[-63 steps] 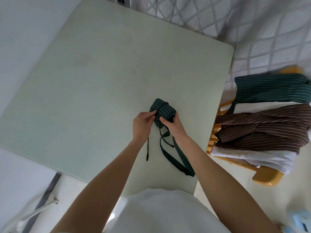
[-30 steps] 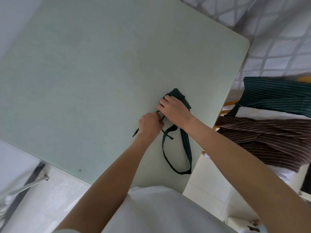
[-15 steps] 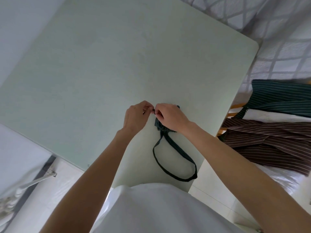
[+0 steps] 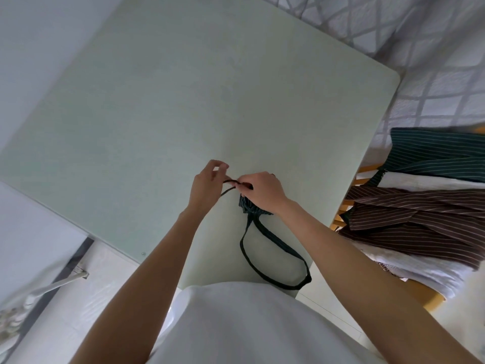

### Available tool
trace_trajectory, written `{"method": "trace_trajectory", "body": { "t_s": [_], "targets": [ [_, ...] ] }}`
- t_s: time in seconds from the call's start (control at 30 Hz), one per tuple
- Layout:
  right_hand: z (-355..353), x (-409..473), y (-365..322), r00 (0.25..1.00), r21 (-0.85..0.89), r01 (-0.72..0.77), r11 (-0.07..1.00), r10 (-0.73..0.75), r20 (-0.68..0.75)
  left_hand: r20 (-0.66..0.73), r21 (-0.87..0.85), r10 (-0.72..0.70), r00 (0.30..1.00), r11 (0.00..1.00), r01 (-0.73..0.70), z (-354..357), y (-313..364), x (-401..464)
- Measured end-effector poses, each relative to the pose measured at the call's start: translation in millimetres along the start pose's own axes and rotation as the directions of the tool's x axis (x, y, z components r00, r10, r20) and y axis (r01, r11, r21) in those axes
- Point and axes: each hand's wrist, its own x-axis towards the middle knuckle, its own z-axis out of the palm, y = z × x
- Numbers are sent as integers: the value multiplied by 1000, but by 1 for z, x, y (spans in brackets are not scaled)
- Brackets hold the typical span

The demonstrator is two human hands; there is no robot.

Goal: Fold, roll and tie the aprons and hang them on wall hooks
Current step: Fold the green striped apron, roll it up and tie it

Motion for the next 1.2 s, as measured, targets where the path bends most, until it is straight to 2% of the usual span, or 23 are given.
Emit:
{"method": "trace_trajectory", "body": {
  "t_s": [0.03, 0.1, 0.17, 0.27, 0.37, 0.47, 0.6, 0.73, 0.8, 1.0, 1.1, 1.2],
  "targets": [
    [-2, 0, 1, 999, 81, -20, 996, 17, 28, 11, -94, -79, 997, 992, 79, -1, -4, 3],
    [-7, 0, 2, 998, 188, -30, 982, 17, 66, 111, -77, -111, 988, 990, 120, -2, -10, 5],
    [-11, 0, 5, 998, 195, 1, 981, -13, 59, 212, 13, -46, 976, 999, 44, 2, -14, 1],
    [-13, -3, 7, 999, 155, 42, 987, -45, 16, 219, -35, 55, 974, 998, -48, 12, -17, -5],
    [-15, -4, 4, 998, 67, 70, 995, -70, -5, 154, 14, 148, 977, 988, -151, 19, -20, -3],
    [-12, -4, -1, 982, -161, 144, 976, -161, -99, 142, 76, 191, 971, 976, -203, 23, -22, 0],
    [-2, -6, -9, 965, -407, 126, 905, -206, -160, 160, 71, 227, 961, 968, -241, 23, -21, 0],
    [-1, -8, -1, 921, -458, 186, 869, -317, -227, 196, -39, 172, 965, 985, -168, 15, -20, 1],
    [0, -11, 5, 903, -461, 242, 854, -372, -214, 219, -39, 187, 958, 982, -183, 12, -20, 2],
    [4, -16, 11, 900, -432, 243, 869, -368, -234, 371, -138, 179, 911, 981, -137, 4, -19, 8],
    [5, -17, 11, 882, -412, 277, 868, -399, -249, 462, -34, 166, 871, 985, -169, -5, -15, 13],
    [7, -18, 8, 866, -361, 297, 884, -409, -289, 535, 204, 137, 834, 937, -285, -13, -11, 19]
  ]
}}
